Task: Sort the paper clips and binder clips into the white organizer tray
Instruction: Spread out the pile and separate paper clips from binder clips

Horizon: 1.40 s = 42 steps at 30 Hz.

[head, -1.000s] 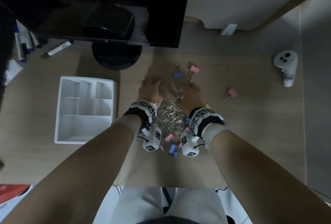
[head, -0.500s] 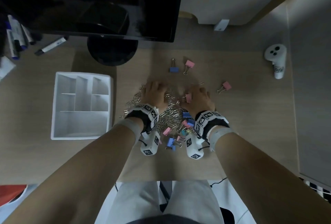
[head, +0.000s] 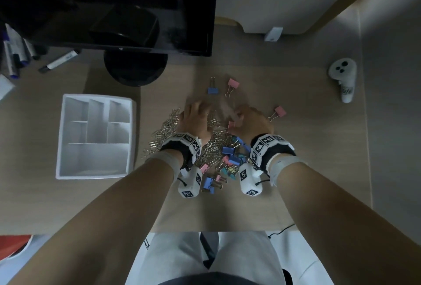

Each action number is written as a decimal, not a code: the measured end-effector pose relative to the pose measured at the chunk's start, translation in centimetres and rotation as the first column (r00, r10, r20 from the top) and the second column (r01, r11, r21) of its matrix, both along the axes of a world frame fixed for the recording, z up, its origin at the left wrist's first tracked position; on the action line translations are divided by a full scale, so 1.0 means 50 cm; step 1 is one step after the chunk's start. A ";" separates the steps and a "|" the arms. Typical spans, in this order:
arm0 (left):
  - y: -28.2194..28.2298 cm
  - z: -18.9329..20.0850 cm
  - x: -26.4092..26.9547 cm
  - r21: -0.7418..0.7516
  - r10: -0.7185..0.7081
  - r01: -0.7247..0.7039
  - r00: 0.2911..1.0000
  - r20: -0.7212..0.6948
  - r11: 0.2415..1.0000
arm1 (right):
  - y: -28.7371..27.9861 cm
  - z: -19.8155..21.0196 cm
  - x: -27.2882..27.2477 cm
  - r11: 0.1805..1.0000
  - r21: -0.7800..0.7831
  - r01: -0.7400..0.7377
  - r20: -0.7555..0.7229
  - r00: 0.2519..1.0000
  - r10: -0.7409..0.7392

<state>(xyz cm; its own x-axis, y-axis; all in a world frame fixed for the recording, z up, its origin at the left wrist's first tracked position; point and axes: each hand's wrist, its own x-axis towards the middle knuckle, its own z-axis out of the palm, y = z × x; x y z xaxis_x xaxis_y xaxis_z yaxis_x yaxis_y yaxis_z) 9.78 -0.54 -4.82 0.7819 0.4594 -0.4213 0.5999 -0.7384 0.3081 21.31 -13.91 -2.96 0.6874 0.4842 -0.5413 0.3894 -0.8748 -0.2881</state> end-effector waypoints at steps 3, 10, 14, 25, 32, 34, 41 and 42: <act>-0.002 -0.007 0.010 -0.003 -0.001 0.001 1.000 -0.021 1.000 | 0.004 -0.013 -0.007 0.999 -0.020 -0.043 -0.039 0.998 0.042; -0.001 -0.001 0.033 0.010 -0.027 0.028 0.998 -0.053 1.000 | 0.002 0.000 0.013 1.000 -0.007 -0.017 -0.043 0.999 0.017; -0.002 0.007 0.050 -0.018 -0.014 0.013 0.999 -0.049 1.000 | 0.000 0.011 0.054 0.984 0.085 0.159 0.010 0.987 -0.160; -0.006 0.005 0.055 -0.058 0.008 -0.008 1.000 0.006 0.998 | 0.006 0.004 0.092 0.945 0.147 0.292 0.088 0.948 -0.307; -0.005 0.005 0.049 -0.079 0.004 -0.004 1.000 0.004 0.997 | -0.007 -0.021 0.062 0.965 0.091 0.244 0.006 0.969 -0.246; 0.002 0.001 0.043 -0.087 0.008 -0.007 1.000 0.005 0.996 | -0.001 -0.025 0.046 0.980 0.078 0.181 -0.041 0.983 -0.179; 0.023 -0.011 -0.014 -0.146 -0.043 0.047 0.999 0.032 0.988 | 0.060 -0.043 -0.044 0.995 0.100 0.012 -0.079 0.997 -0.004; 0.025 -0.011 -0.023 -0.150 -0.059 0.064 0.998 0.037 0.987 | 0.063 -0.040 -0.060 0.994 0.110 0.004 -0.093 0.996 0.007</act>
